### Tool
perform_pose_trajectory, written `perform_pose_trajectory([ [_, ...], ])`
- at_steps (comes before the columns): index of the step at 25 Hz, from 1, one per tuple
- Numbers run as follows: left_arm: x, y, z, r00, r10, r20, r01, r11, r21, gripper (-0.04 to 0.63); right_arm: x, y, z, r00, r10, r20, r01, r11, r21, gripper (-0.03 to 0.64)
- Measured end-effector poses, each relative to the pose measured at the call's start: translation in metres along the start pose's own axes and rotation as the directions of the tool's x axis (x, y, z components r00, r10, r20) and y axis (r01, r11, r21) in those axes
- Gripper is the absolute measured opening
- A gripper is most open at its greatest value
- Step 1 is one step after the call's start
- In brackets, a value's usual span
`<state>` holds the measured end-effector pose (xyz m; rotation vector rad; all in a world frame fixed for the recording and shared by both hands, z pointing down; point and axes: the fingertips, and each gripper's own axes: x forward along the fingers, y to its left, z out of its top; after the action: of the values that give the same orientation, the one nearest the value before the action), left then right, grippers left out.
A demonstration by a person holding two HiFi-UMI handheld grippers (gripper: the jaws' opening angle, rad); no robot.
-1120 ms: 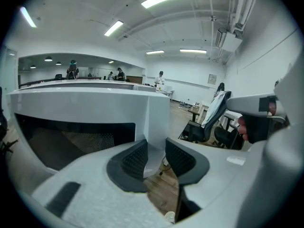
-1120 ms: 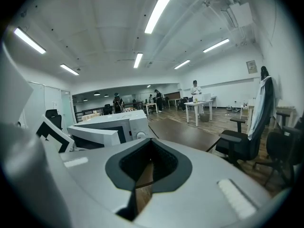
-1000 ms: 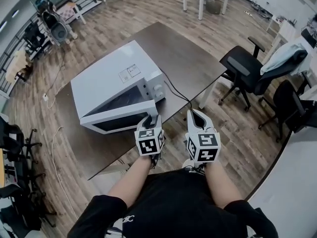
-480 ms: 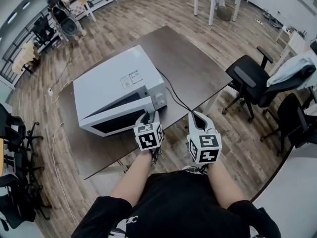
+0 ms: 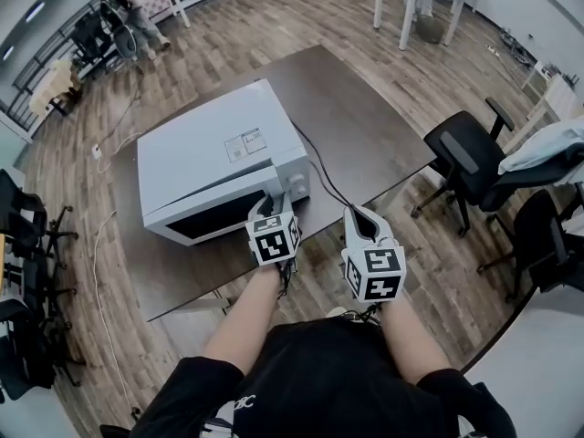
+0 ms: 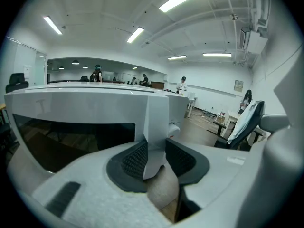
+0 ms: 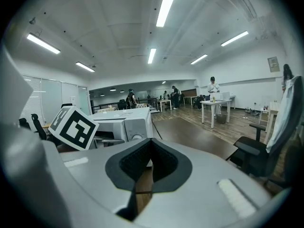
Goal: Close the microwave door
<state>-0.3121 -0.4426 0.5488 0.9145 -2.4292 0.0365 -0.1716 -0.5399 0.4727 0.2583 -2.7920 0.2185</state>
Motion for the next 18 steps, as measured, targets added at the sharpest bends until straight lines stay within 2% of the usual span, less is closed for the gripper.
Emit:
perform_pose_trajectory([
  [10, 0.007, 0.002, 0.004, 1.0, 0.008, 0.011, -0.008, 1.0, 0.003, 0.129, 0.024, 0.018, -0.003, 0.998, 0.056, -0.021, -0.056, 0.998, -0.004, 0.009],
  [18, 0.013, 0.005, 0.009, 1.0, 0.005, 0.02, -0.005, 0.999, 0.034, 0.129, 0.027, 0.035, -0.005, 0.997, 0.076, -0.027, -0.076, 0.997, -0.014, 0.009],
])
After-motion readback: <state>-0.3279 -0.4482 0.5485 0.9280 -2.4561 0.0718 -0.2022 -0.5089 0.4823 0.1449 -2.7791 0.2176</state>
